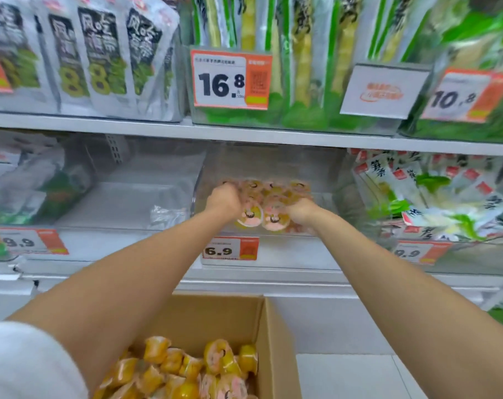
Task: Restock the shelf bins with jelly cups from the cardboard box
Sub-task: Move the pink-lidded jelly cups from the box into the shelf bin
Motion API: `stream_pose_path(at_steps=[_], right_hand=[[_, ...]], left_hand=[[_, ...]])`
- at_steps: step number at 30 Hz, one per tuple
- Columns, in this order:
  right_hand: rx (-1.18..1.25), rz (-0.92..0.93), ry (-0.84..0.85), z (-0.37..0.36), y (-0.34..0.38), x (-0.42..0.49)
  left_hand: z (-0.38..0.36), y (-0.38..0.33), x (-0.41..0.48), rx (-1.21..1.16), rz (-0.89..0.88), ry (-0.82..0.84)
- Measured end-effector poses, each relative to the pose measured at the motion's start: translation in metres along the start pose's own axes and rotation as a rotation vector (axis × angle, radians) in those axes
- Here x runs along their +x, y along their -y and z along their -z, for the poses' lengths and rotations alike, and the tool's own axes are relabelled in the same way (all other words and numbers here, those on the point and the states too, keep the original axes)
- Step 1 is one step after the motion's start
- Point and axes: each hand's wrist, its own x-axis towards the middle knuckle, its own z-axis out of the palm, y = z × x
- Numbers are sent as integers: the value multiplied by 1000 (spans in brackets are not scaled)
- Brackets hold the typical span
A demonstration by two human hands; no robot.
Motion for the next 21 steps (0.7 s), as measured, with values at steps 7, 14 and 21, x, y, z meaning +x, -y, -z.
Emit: stream_pose_path(at_steps=[7, 14, 21], right_hand=[[50, -97, 135, -5, -7, 17], [35, -110, 162, -16, -1, 27], [48, -101, 104, -35, 11, 29]], left_hand=[[-18, 22, 16, 326, -129, 3], [-16, 25, 15, 291, -208, 135], [-12, 25, 11, 366, -101, 190]])
